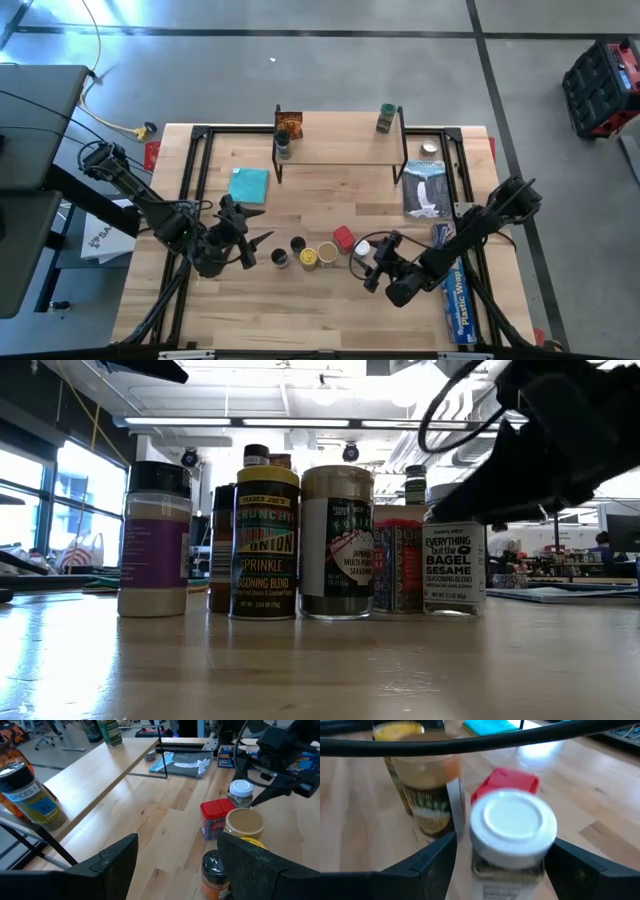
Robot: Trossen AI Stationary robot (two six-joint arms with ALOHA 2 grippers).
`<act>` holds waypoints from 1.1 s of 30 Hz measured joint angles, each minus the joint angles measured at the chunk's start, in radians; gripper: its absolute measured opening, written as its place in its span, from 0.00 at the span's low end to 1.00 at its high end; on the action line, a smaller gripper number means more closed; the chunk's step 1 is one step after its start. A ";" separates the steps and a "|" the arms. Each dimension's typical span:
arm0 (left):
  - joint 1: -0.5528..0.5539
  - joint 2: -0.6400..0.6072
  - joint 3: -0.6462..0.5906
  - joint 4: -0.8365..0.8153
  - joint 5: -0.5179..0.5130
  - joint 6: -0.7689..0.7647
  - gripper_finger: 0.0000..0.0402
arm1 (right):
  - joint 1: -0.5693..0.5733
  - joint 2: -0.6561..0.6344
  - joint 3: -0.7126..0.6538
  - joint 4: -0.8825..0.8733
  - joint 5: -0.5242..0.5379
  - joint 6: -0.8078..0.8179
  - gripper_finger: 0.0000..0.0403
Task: Shelf spices
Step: Put the white seasoning bottle on the shelf
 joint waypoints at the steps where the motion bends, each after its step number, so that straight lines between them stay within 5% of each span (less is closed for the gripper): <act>1: 0.000 0.000 0.000 -0.001 -0.001 0.000 0.66 | 0.000 0.008 -0.001 0.004 0.004 0.002 0.68; 10: 0.000 0.000 0.000 0.000 -0.002 -0.003 0.66 | 0.000 -0.003 0.000 0.050 0.066 -0.041 0.67; 19: 0.000 0.000 0.000 0.000 -0.001 -0.002 0.66 | -0.011 -0.003 0.000 0.073 0.040 -0.046 0.48; 24: 0.000 0.000 0.000 0.000 0.000 -0.002 0.66 | -0.011 -0.016 0.000 0.070 0.038 -0.047 0.48; 30: 0.000 0.000 0.000 0.000 0.001 -0.001 0.66 | -0.034 -0.201 0.000 0.072 0.022 -0.220 0.48; 33: 0.000 0.000 0.000 0.000 0.000 0.000 0.66 | -0.100 -0.347 0.000 0.075 -0.080 -0.390 0.48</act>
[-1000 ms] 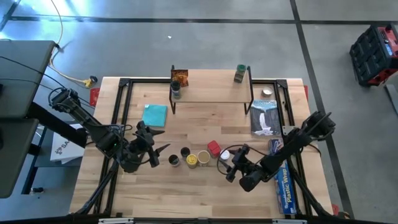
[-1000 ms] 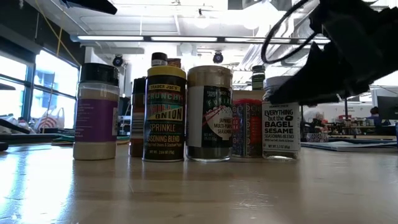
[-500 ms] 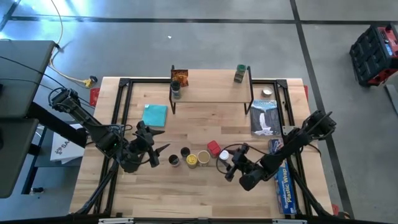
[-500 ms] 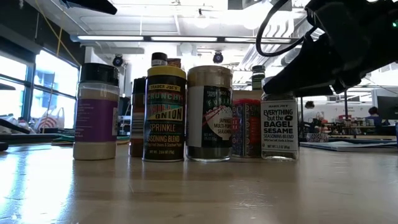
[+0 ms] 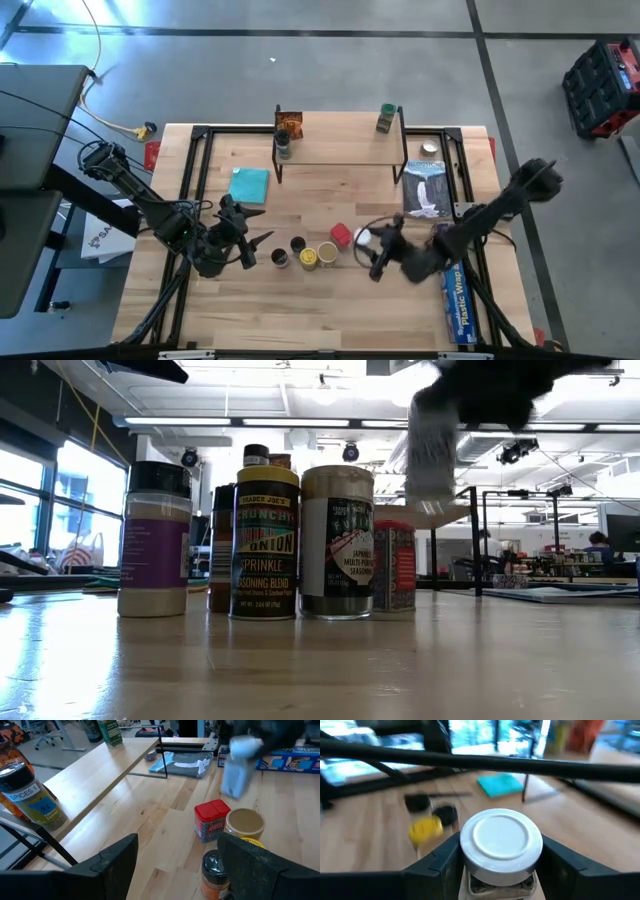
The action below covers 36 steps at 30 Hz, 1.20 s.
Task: Shelf spices
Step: Put the white seasoning bottle on the shelf
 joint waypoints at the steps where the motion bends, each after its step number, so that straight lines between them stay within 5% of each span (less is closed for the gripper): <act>1: 0.000 0.000 0.000 0.000 0.000 0.001 0.66 | -0.034 -0.051 0.000 0.001 -0.059 -0.054 0.48; 7: 0.005 0.000 0.000 0.001 0.000 0.019 0.66 | -0.355 -0.271 0.001 0.001 -0.468 -0.279 0.48; 14: 0.049 0.000 0.000 0.000 0.022 0.020 0.66 | -0.724 -0.262 0.116 -0.152 -0.840 -0.394 0.48; 21: 0.084 0.000 0.000 0.000 0.053 0.020 0.66 | -0.852 -0.147 0.337 -0.389 -0.991 -0.531 0.48; 29: 0.087 0.000 0.000 0.001 0.060 0.019 0.66 | -0.921 0.002 0.627 -0.651 -1.014 -0.773 0.48; 36: 0.087 0.000 0.000 0.002 0.065 0.019 0.66 | -1.076 0.138 0.839 -0.746 -1.170 -0.804 0.48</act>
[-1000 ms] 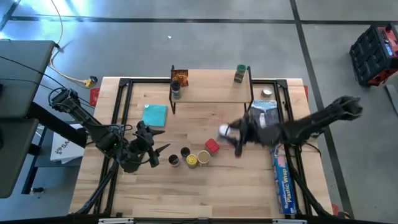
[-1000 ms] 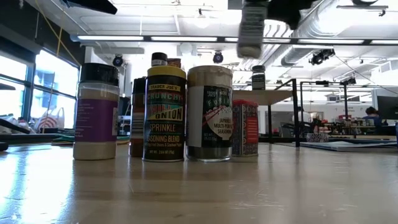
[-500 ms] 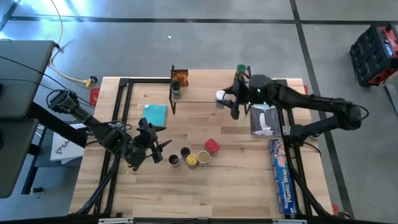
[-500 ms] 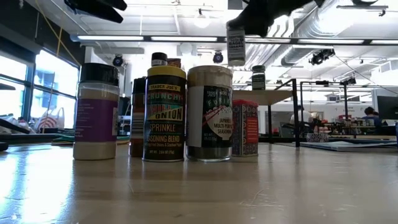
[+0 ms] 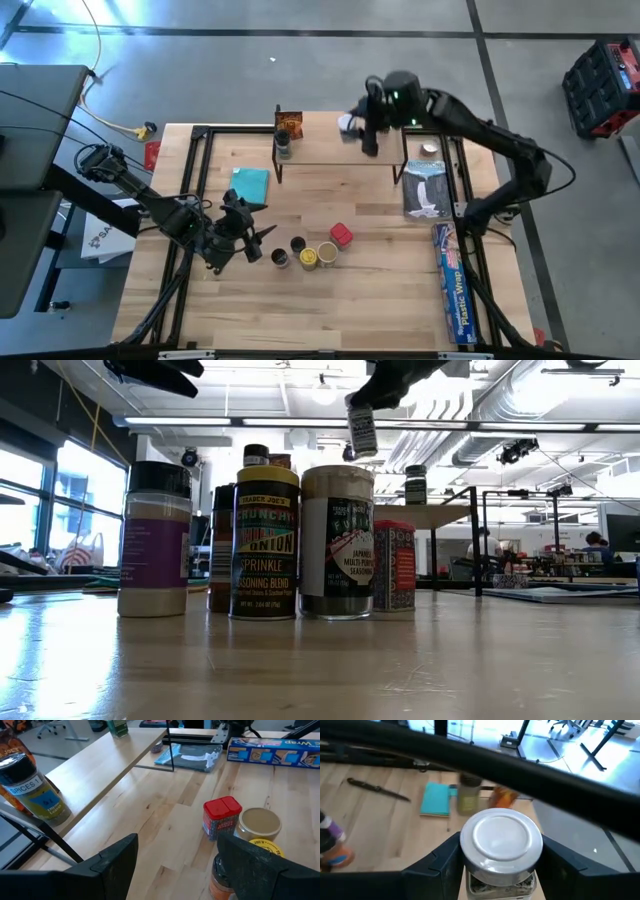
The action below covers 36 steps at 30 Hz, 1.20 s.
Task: Shelf spices
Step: Put the white seasoning bottle on the shelf
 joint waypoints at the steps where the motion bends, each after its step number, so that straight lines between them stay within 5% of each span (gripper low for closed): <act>1: 0.000 0.000 0.000 0.000 0.000 0.000 0.66 | -0.021 0.018 0.022 -0.004 -0.021 -0.005 0.48; 17: 0.000 0.000 0.000 0.003 0.011 -0.002 0.66 | -0.216 0.217 0.052 0.027 -0.220 0.006 0.48; 36: 0.000 0.000 0.000 0.003 0.014 -0.002 0.66 | -0.265 0.240 -0.052 0.167 -0.251 0.029 0.52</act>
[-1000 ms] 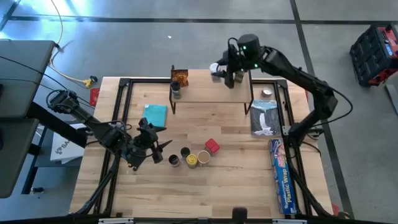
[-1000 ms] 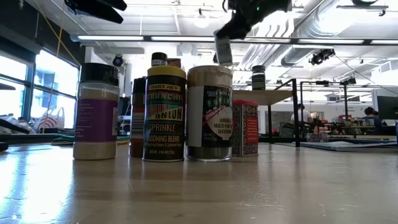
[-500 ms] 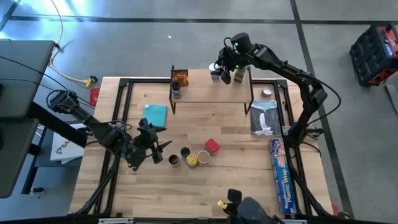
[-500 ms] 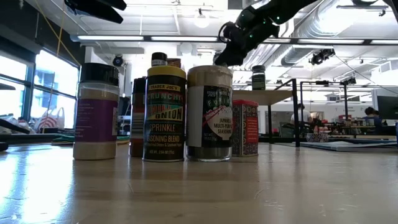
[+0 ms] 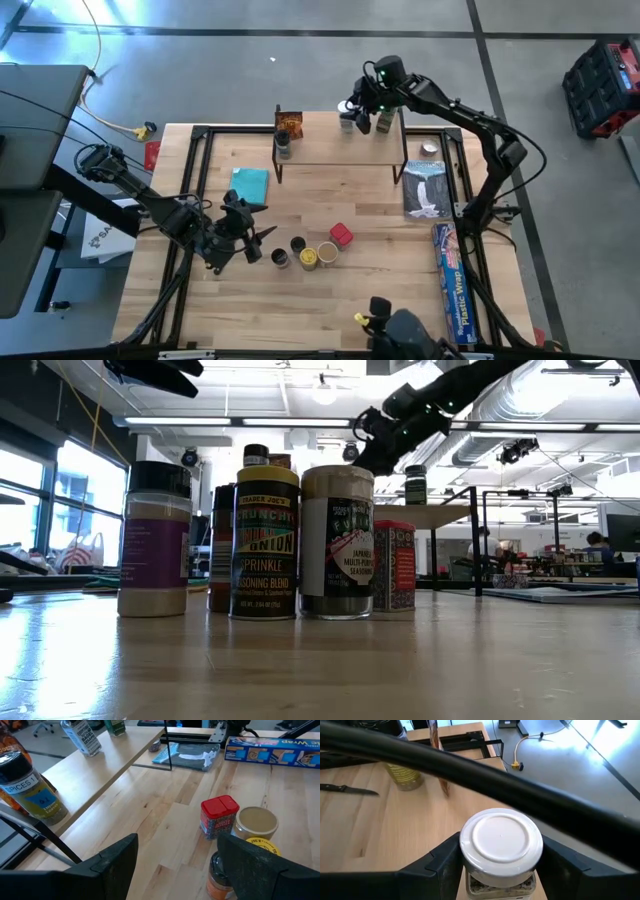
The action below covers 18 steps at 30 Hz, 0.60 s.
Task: Shelf spices
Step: Put the white seasoning bottle on the shelf
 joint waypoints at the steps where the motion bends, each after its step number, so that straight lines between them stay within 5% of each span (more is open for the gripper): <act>1: 0.000 0.000 0.000 0.001 0.001 0.000 0.66 | -0.003 0.000 0.000 -0.003 -0.001 0.000 0.52; 18: 0.000 0.000 0.000 0.003 0.003 0.000 0.66 | -0.011 -0.006 0.005 -0.036 -0.001 -0.065 0.53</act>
